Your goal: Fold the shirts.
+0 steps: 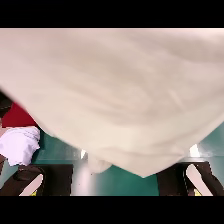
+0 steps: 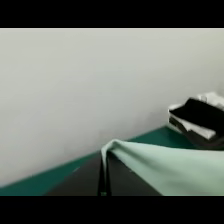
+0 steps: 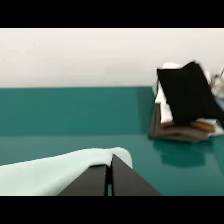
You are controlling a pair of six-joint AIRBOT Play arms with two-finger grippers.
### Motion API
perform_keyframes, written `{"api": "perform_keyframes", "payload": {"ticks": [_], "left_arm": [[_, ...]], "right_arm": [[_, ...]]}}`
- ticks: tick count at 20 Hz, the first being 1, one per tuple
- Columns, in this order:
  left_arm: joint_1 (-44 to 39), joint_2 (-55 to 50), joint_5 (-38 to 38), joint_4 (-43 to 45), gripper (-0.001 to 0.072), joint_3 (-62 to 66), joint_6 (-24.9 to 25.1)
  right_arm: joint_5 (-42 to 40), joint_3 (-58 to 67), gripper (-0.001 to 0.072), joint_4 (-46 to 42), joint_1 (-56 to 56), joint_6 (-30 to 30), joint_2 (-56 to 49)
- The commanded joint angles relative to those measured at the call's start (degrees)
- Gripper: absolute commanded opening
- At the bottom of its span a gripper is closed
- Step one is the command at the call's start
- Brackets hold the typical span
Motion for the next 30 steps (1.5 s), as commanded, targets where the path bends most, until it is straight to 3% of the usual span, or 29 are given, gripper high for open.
{"api": "perform_keyframes", "payload": {"ticks": [1,3,5,8,10,11,12,13,14,15,16,17,20,23,24,25,30], "left_arm": [[0.04,-9.2,-10.23,-0.2,0.0025,-5.9,-2.03],[0.04,-17.27,-15.23,-0.22,0.0025,-9.99,-2.08],[0.04,-25.4,-16.11,-0.2,0.0026,-14.64,-2.05],[0.07,-37.55,-11.45,0.28,0.0026,-17.51,-1.95],[0.07,-42.12,-5.92,0.31,0.0028,-17.51,-2.49],[0.13,-43.01,-2.51,0.48,0.018,-17.51,-2.64],[0.52,-43.17,0.17,0.5,0.0525,-17.51,-4.33],[1.55,-43.1,1.53,0.48,0.0603,-16.94,-6.64],[3.13,-42.97,0.87,0.46,0.0603,-16.0,-8.15],[5.46,-42.58,-1.51,0.24,0.0603,-14.84,-9.31],[7.93,-42.07,-5.2,-0.33,0.0603,-13.79,-9.92],[10.69,-41.07,-9.05,-0.63,0.0603,-13.66,-9.88],[16.92,-36.76,-15.45,-0.35,0.0604,-19.5,-9.81],[19.45,-27.87,-12.11,-0.13,0.0604,-38.53,-9.42],[19.52,-25.09,-10.75,-0.24,0.0604,-45.38,-9.38],[19.52,-22.51,-9.11,-0.35,0.0604,-52.26,-9.29],[19.5,-19.87,-5.55,-11.13,0.0604,-71.56,-3.26]], "right_arm": [[6.82,0.9,0.0013,3.98,2.73,1.29,-10.54],[7.52,-5.16,0.0013,1.68,9.11,1.97,-16.0],[6.93,-12.83,0.0013,-7.74,17.35,2.16,-21.55],[1.44,-18.23,0.0014,-20.65,25.92,2.25,-30.45],[-3.39,-17.05,0.0014,-20.85,27.93,3.93,-36.09],[-4.61,-15.19,0.0015,-20.83,28.44,4.48,-38.53],[-5.25,-12.52,0.0023,-20.83,28.65,4.55,-40.94],[-4.9,-9.44,0.0252,-20.61,28.65,4.55,-43.06],[-3.3,-6.56,0.0497,-19.54,28.63,4.55,-44.72],[-0.55,-3.8,0.0492,-17.99,28.22,4.48,-45.83],[1.42,-2.43,0.0326,-15.89,27.5,3.58,-46.03],[2.43,-2.23,0.025,-12.26,27.02,1.64,-45.51],[2.62,-9.31,0.025,-3.69,24.85,-0.94,-39.63],[1.97,-22.08,0.0279,-2.82,24.68,-2.01,-30.71],[1.2,-26.16,0.0362,-2.78,24.85,-2.01,-27.89],[0.13,-30.34,0.039,-2.8,25.16,-2.01,-25.03],[-4.57,-43.65,0.039,-2.29,25.77,-1.97,-14.97]]}}
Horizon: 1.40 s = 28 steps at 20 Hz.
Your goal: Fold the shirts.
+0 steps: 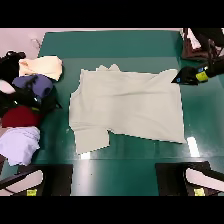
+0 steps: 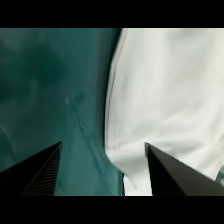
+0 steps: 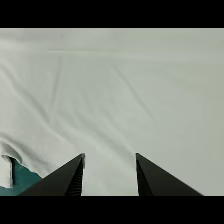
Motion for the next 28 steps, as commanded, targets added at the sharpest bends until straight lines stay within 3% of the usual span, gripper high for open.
{"api": "perform_keyframes", "payload": {"ticks": [1,5,9,10,12,13,17,18,19,20,22,28], "left_arm": [[0.37,1.95,4.42,-7.61,0.0604,-12.2,3.96],[0.13,1.9,8.85,-13.31,0.0604,-15.54,7.04],[-9.35,1.46,14.21,-13.35,0.0602,-15.72,6.82],[-11.43,1.46,15.41,-13.31,0.0528,-15.65,5.66],[-12.52,1.49,14.95,-13.31,0.0158,-14.49,4.42],[-12.52,1.84,14.43,-12.55,0.0024,-13.29,4.39],[-12.52,4.04,11.19,-11.17,0.0025,-8.15,4.46],[-12.52,4.13,10.69,-11.08,0.0025,-7.3,4.59],[-12.52,4.13,10.69,-11.13,0.0025,-6.93,4.7],[-12.52,4.13,10.71,-11.17,0.0025,-6.78,4.7],[-12.52,4.13,10.78,-11.13,0.0025,-6.78,4.92],[-12.52,4.11,10.62,-11.17,0.0025,-6.78,4.98]], "right_arm": [[-3.54,-8.98,0.0389,1.36,0.22,-0.26,6.95],[-5.07,-12.83,0.0389,1.81,0.22,-0.24,10.73],[-4.42,-12.9,0.0389,1.62,-0.33,-0.2,11.21],[-3.63,-12.9,0.0389,1.64,-0.96,-0.2,11.21],[-0.55,-12.94,0.0389,0.76,-3.58,-0.22,11.21],[1.46,-13.11,0.0389,-1.11,-5.66,-0.2,11.23],[4.04,-25.05,0.0401,-13.57,-17.97,0.66,15.17],[2.91,-30.01,0.0569,-14.93,-22.43,0.66,16.24],[2.1,-34.34,0.0597,-14.67,-26.69,0.68,16.5],[1.29,-38.21,0.0593,-14.51,-30.29,0.83,16.15],[-0.13,-44.7,0.0513,-12.17,-34.97,0.83,14.19],[-6.14,-51.17,0.0504,-3.89,-34.56,0.66,8.83]]}}
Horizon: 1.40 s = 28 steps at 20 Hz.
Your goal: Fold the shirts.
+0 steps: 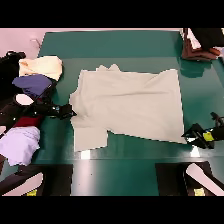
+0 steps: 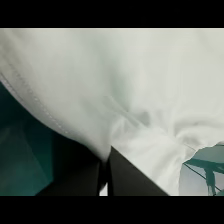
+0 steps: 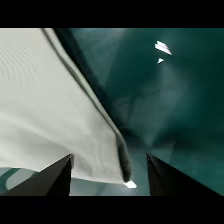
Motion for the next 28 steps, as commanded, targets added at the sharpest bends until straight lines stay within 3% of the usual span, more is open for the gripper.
{"api": "perform_keyframes", "payload": {"ticks": [1,2,3,4,5,10,13,16,20,24,28], "left_arm": [[-0.02,0.04,-0.48,-0.02,0.0025,0.15,0.11],[-0.02,0.07,-1.14,-0.02,0.0025,0.15,0.11],[-0.02,0.07,-1.95,-0.02,0.0025,0.17,0.15],[-0.02,0.07,-2.47,0.07,0.0025,0.44,0.17],[0.0,0.74,-2.36,0.2,0.0024,0.81,0.09],[0.11,14.43,-2.82,6.21,0.0024,12.66,-5.84],[0.09,23.52,-0.44,9.05,0.0024,28.98,-8.66],[0.09,27.71,0.33,10.32,0.0024,47.47,-9.03],[0.09,27.8,0.09,12.96,0.0023,69.13,-9.07],[0.09,27.5,0.33,18.71,0.0023,77.05,-12.07],[0.09,22.01,-11.37,20.31,0.0024,74.44,-15.96]], "right_arm": [[-3.48,-2.99,0.0462,3.28,1.01,-0.07,-3.04],[-3.91,-2.97,0.0396,3.8,2.51,-0.11,-3.78],[-4.66,-2.89,0.0267,3.87,4.13,-0.15,-4.17],[-5.35,-2.89,0.0065,3.85,6.16,-0.94,-3.89],[-6.1,-2.78,0.0015,3.85,8.0,-1.05,-2.86],[-4.76,11.3,0.0015,6.64,16.2,-1.03,10.82],[-5.99,29.64,0.0014,11.65,18.62,-1.01,17.97],[-6.34,51.32,0.0014,10.99,19.26,-0.98,20.79],[-3.56,75.97,0.0014,2.29,19.28,0.98,19.65],[8.22,94.47,0.0014,-4.98,19.28,3.67,13.18],[12.46,91.49,0.0013,-2.95,19.32,5.27,8.98]]}}
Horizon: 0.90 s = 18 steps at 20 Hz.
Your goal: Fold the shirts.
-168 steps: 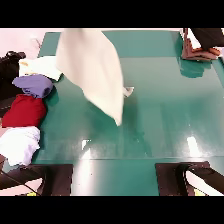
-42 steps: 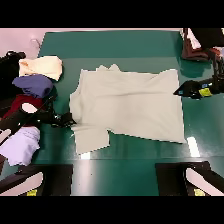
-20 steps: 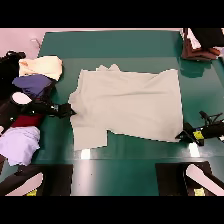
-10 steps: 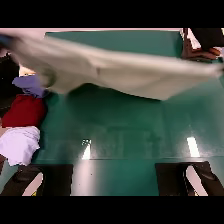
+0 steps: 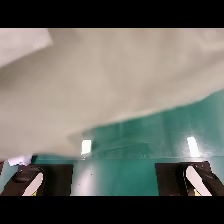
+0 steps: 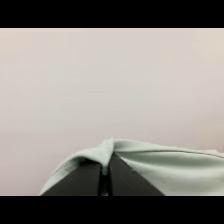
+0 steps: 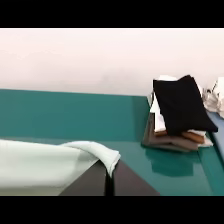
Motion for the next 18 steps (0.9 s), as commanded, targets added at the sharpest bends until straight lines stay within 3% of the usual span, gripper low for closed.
{"api": "perform_keyframes", "payload": {"ticks": [1,5,10,14,18], "left_arm": [[0.02,-5.05,-10.16,1.14,0.0024,-1.95,-2.62],[0.02,-14.56,-16.48,-2.91,0.0025,-16.26,-2.54],[0.02,-28.28,-7.65,-6.58,0.0025,-36.85,-0.04],[0.02,-44.57,-0.94,-11.1,0.0024,-36.06,2.56],[0.04,-56.0,0.09,-9.88,0.0025,-24.44,3.1]], "right_arm": [[4.63,-4.13,0.0013,0.83,0.13,1.53,-3.15],[4.37,-22.56,0.0013,1.55,0.17,1.03,-7.63],[1.9,-35.87,0.0013,1.46,1.03,-0.04,-21.22],[-6.38,-38.95,0.0013,1.6,6.1,-1.27,-33.11],[-11.15,-29.51,0.0013,1.64,10.19,0.11,-43.82]]}}
